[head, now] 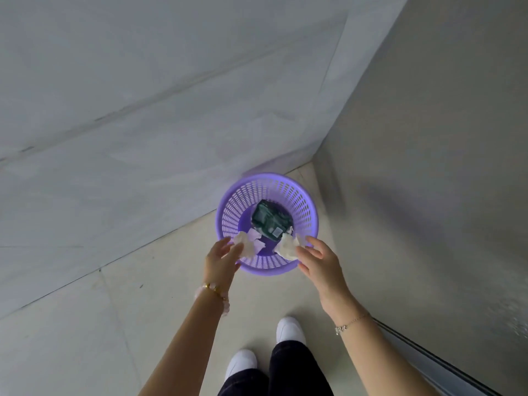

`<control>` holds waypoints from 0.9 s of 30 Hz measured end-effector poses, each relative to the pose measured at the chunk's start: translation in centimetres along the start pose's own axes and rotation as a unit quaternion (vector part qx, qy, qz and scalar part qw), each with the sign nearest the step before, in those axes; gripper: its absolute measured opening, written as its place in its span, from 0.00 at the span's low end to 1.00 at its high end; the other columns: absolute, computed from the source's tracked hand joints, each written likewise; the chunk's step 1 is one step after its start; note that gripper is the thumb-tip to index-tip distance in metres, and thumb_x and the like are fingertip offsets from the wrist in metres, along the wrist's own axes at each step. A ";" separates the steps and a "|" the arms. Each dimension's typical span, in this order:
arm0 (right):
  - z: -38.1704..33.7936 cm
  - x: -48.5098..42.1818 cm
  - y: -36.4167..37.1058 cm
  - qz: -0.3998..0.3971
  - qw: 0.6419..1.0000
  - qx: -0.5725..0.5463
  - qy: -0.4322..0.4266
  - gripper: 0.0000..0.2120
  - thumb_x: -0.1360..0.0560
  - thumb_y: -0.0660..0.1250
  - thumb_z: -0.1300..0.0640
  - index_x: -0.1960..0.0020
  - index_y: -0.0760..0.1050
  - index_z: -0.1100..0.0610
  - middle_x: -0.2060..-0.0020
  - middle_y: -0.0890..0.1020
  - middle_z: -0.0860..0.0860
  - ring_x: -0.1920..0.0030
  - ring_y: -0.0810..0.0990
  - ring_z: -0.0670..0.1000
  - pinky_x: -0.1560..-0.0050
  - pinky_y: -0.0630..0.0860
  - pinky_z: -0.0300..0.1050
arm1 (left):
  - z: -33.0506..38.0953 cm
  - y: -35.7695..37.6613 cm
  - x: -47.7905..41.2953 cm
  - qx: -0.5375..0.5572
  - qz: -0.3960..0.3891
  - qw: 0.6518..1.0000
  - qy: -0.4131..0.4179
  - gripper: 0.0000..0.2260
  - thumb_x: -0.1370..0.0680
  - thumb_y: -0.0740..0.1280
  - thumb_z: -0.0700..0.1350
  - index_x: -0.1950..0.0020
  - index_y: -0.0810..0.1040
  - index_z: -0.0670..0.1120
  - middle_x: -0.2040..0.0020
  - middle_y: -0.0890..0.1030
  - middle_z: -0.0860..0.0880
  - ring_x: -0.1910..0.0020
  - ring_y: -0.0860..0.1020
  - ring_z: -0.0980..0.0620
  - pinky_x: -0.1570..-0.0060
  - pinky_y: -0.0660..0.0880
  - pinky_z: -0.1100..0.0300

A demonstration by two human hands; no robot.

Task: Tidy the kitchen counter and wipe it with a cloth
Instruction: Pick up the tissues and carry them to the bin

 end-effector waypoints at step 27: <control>-4.9 33.3 -11.4 0.063 0.982 0.160 0.080 0.10 0.26 0.61 0.63 0.64 0.77 0.58 0.74 0.79 0.51 0.71 0.77 0.49 0.65 0.72 0.43 | 6.8 -12.3 30.4 -0.335 -0.122 0.932 0.074 0.17 0.15 0.61 0.34 0.59 0.77 0.51 0.64 0.81 0.50 0.64 0.79 0.51 0.62 0.74 0.63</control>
Point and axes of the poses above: each hand's wrist, its own x-axis away from the middle knuckle, its own y-axis out of the palm, z = x × y, the point moved 7 cm from there along -x, towards the middle knuckle
